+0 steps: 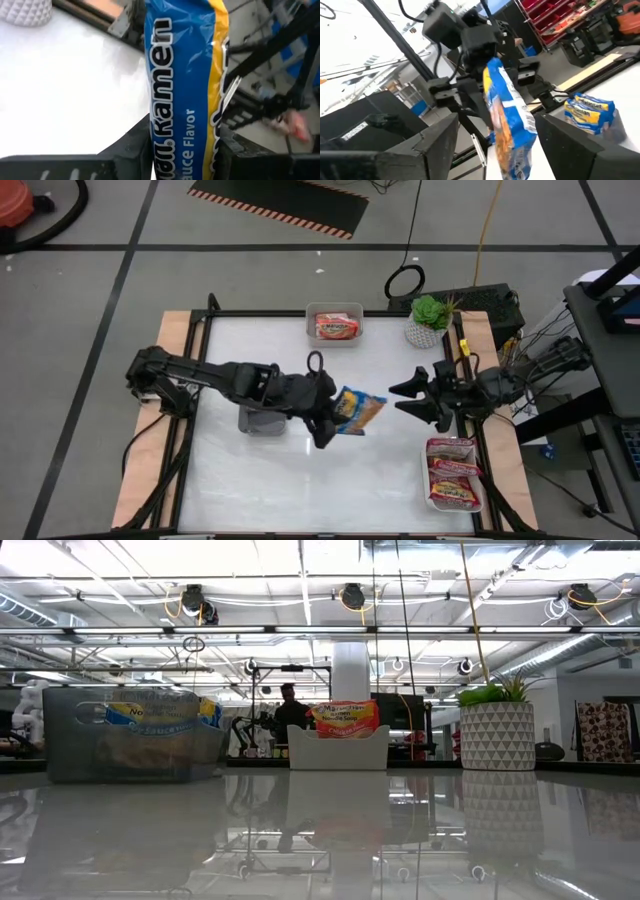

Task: Sort Maruchan noodles
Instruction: Put the blue noodle pack into the black bin

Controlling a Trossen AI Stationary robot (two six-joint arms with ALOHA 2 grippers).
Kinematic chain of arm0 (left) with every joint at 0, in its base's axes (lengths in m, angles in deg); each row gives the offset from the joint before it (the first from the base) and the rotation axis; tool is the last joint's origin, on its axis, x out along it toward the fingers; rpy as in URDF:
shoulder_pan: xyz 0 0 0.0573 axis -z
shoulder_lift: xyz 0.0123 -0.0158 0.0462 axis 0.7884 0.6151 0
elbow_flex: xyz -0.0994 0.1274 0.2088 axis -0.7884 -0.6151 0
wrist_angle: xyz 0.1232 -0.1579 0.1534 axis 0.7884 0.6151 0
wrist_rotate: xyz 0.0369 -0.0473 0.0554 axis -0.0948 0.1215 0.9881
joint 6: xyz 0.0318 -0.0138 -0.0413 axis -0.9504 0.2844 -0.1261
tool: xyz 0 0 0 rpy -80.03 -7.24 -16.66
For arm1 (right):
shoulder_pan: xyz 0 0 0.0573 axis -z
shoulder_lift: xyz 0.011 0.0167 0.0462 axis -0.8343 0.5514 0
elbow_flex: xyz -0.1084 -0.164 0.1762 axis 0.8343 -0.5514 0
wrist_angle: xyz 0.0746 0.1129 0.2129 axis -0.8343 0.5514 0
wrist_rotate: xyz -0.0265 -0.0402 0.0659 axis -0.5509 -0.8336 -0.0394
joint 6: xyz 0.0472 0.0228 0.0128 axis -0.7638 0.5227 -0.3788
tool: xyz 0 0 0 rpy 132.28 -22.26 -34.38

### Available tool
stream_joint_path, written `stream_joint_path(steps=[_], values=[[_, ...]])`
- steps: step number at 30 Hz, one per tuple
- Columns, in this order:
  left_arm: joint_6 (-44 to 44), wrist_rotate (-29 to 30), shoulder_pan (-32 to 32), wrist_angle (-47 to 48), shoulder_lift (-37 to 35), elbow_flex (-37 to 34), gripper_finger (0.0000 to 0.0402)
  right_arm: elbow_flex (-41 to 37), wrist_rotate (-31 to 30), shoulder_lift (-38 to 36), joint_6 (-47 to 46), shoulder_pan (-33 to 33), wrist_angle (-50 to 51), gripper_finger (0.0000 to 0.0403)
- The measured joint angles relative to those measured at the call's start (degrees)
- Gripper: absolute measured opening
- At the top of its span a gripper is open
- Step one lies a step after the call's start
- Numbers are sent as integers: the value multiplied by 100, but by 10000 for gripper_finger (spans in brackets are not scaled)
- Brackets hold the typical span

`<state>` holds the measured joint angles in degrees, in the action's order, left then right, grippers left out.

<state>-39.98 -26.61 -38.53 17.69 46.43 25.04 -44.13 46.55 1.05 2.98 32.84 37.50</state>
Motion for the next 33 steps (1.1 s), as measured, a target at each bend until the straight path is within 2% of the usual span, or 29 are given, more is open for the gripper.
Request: stream_joint_path(steps=[2, 9, 19, 23, 33], values=[[-17, -112, -53, 365, -58, 3, 126, 0, 0, -115, 2, 0, 83, 260], [-183, -202, -75, 2657, -454, 3, 126, 0, 12, -287, 82, 0, 139, 260], [-1686, -91, -111, 5406, -620, -10, 127, -2, 21, -313, 151, 0, 197, 261], [-2275, -92, -300, 5798, -640, -16, 127, -2, 22, -313, 127, 0, 199, 261], [-3206, -624, -1000, 5752, -636, -18, 127, -2, 51, -250, -511, -17, 178, 261]])
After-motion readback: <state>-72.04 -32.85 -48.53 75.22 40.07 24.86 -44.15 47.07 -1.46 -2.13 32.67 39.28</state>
